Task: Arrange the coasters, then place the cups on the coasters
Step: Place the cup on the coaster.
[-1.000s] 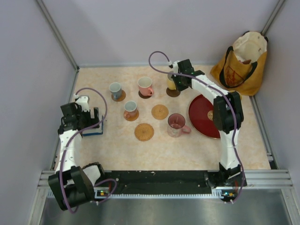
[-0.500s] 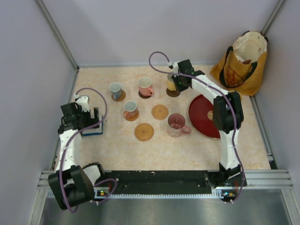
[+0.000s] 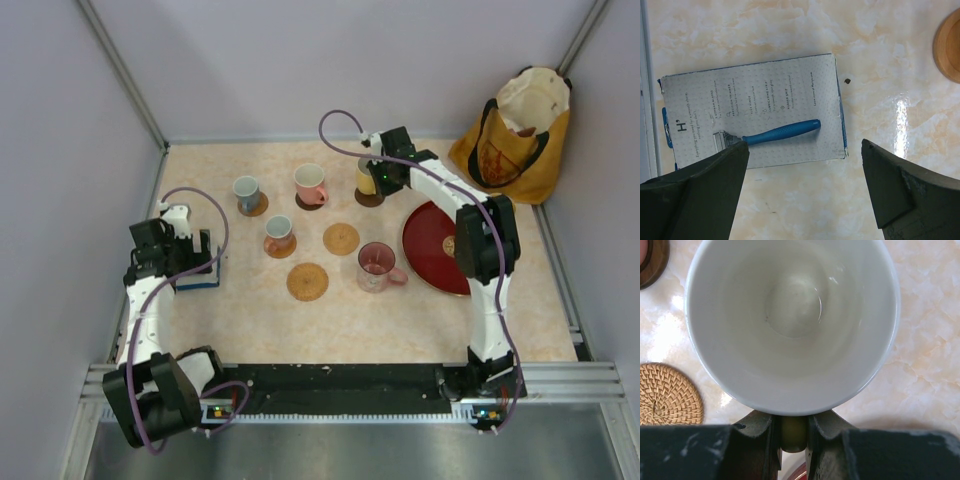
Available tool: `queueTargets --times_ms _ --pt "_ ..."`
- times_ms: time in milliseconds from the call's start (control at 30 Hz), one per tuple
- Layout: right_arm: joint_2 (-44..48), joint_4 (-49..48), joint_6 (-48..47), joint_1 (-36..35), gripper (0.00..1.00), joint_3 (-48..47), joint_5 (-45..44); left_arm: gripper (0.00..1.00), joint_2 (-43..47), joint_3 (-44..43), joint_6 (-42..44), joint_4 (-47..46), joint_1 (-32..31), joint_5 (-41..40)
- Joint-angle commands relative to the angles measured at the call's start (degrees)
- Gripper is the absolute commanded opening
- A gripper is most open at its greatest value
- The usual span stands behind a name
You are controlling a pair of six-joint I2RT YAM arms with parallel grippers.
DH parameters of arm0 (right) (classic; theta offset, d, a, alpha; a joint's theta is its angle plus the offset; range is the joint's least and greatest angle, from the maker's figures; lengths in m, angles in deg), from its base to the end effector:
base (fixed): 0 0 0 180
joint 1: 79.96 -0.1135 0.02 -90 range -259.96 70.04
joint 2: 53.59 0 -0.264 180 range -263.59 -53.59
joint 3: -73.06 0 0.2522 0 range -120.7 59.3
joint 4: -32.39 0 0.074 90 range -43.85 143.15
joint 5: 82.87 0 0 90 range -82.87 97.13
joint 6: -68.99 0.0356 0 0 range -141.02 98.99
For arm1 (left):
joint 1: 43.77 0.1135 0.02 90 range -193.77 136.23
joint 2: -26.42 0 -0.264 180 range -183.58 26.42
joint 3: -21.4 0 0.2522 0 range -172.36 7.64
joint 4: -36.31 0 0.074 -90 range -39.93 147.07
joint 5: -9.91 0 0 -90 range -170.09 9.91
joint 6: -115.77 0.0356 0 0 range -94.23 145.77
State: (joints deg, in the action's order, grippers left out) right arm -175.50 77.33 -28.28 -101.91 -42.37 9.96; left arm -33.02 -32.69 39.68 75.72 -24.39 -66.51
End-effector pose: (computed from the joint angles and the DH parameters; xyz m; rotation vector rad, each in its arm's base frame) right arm 0.4431 0.1805 0.2235 -0.6449 2.3891 0.1713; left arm 0.2046 0.0631 0.2408 0.0043 2.3247 0.0122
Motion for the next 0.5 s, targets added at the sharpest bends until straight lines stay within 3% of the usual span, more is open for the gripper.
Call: queueTargets --times_ms 0,467 --pt "2.02 -3.49 0.15 0.16 0.0 -0.81 0.6 0.97 0.02 -1.06 0.33 -2.53 0.31 -0.22" --pt "2.46 -2.44 -0.38 0.07 0.0 0.59 0.33 0.97 -0.24 -0.97 0.24 -2.71 0.31 -0.14"
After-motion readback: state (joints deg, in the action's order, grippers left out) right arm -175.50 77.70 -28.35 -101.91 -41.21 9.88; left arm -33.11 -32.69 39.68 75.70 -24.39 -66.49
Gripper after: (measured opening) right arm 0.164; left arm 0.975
